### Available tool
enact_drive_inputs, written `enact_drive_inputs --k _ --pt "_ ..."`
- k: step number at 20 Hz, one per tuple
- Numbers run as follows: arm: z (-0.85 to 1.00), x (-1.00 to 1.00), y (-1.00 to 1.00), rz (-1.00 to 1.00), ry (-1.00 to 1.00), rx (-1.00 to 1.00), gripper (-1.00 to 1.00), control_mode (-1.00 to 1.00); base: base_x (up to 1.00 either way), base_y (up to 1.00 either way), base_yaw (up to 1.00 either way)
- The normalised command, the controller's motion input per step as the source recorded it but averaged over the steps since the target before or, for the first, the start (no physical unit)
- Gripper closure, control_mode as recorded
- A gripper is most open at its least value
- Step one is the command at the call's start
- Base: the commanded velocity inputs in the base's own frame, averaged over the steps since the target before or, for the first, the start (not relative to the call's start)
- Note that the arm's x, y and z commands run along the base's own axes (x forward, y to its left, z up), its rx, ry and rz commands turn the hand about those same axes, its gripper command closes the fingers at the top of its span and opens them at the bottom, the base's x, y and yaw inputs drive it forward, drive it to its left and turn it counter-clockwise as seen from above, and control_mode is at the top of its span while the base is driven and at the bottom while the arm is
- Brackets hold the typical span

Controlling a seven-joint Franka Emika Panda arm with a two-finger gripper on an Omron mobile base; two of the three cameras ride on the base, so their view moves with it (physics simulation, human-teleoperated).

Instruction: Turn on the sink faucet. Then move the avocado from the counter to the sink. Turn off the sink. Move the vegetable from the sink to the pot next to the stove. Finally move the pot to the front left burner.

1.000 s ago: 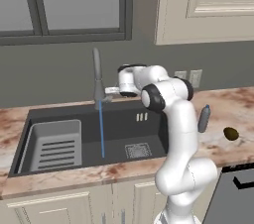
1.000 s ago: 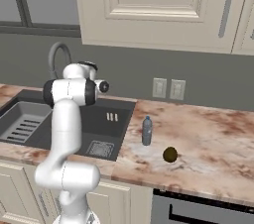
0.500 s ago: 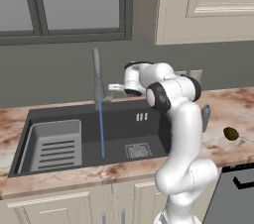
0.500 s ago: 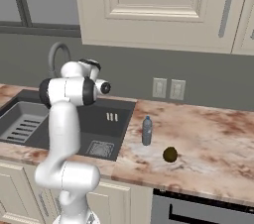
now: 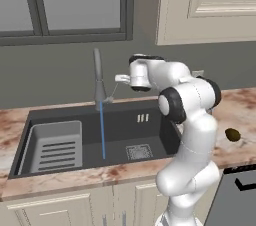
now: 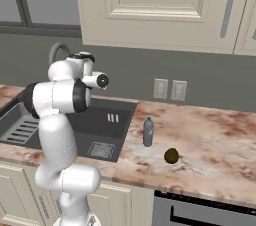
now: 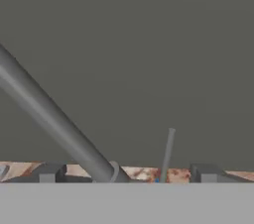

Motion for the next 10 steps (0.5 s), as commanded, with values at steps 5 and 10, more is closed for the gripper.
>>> enact_drive_inputs --k 5,10 --pt "0.70 -0.59 -0.17 -0.10 0.04 0.00 -1.00 -1.00 0.00 0.00 0.00" --pt "0.38 -0.86 -0.14 -0.06 0.02 0.00 -1.00 -1.00 0.00 0.00 0.00"
